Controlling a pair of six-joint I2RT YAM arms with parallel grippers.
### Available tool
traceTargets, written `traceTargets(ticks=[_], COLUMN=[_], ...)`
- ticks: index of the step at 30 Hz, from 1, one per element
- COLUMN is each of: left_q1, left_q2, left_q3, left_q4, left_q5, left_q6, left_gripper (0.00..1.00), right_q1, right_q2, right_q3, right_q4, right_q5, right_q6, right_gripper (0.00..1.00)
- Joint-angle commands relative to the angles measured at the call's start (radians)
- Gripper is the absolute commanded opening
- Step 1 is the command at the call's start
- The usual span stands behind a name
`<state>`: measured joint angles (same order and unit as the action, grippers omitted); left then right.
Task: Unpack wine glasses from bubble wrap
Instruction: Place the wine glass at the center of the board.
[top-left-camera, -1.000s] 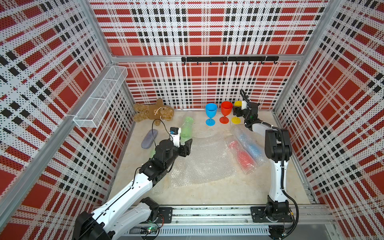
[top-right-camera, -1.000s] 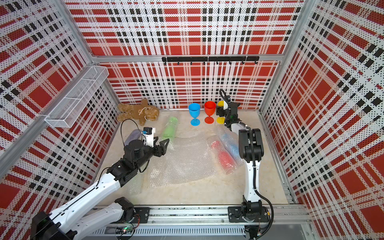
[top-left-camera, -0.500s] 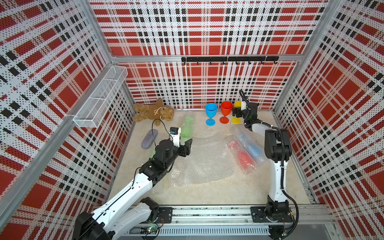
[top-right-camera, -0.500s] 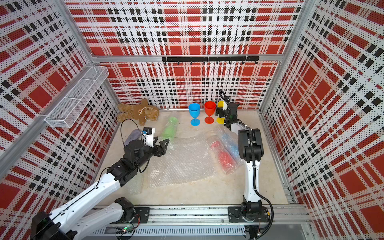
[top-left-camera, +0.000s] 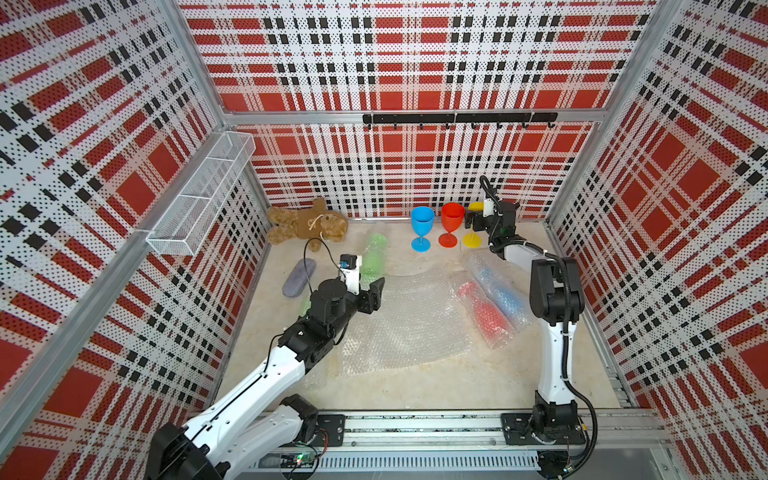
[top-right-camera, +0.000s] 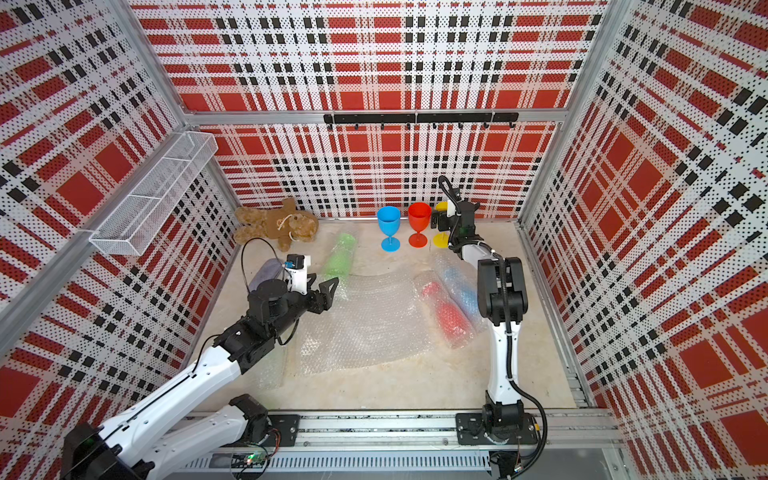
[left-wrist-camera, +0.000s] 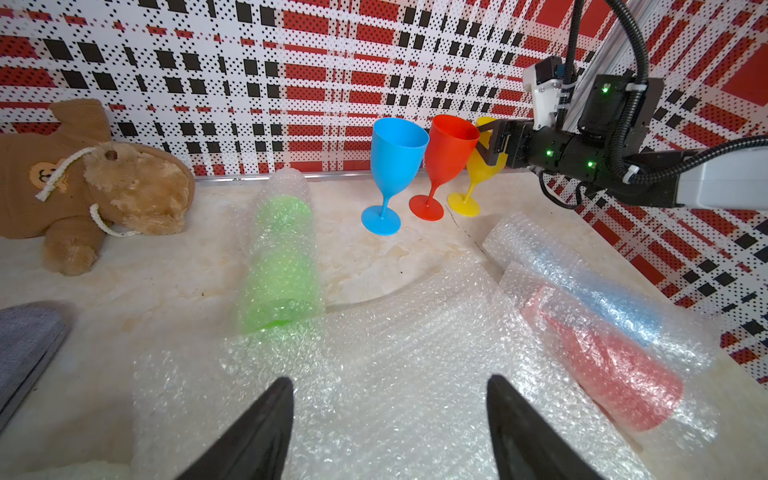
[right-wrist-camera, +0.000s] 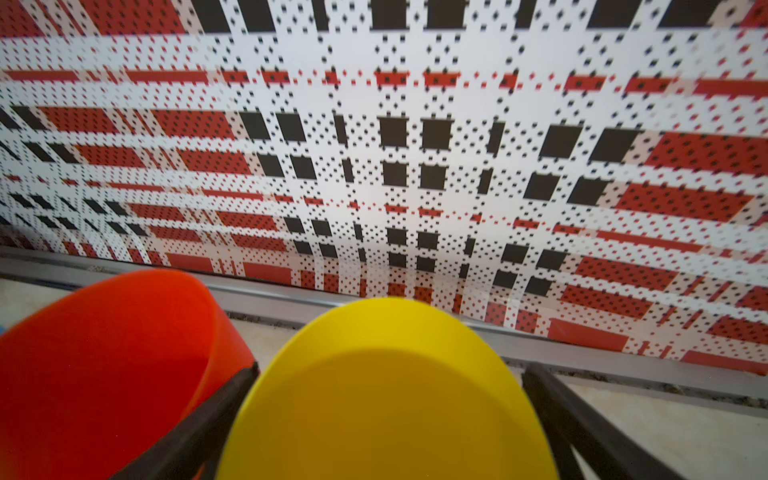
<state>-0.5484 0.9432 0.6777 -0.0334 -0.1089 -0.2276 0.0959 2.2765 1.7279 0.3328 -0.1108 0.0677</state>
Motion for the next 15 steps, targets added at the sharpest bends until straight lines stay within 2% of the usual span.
traceTargets(ticks=[1,9,12,15], left_q1=[0.011,0.011,0.011,0.008], left_q2=[-0.003,-0.013,-0.018,-0.024], left_q3=[-0.006,-0.003,-0.004,-0.003], left_q4=[0.000,-0.003,-0.003,-0.005], left_q5=[0.002,-0.002,0.009,0.006], left_q6=[0.004,0.002,-0.010,-0.015], left_gripper=[0.74,0.74,0.74,0.74], right_q1=[0.006,0.017,0.074,0.162], right_q2=[-0.099,-0.240,-0.349,-0.470], right_q3=[0.041,0.007,-0.059,-0.126], right_q4=[-0.001,-0.008,-0.046,-0.193], right_q5=[0.008,0.028,0.115,0.217], right_q6=[-0.003,0.031,0.039,0.019], right_gripper=[1.00,1.00,1.00,1.00])
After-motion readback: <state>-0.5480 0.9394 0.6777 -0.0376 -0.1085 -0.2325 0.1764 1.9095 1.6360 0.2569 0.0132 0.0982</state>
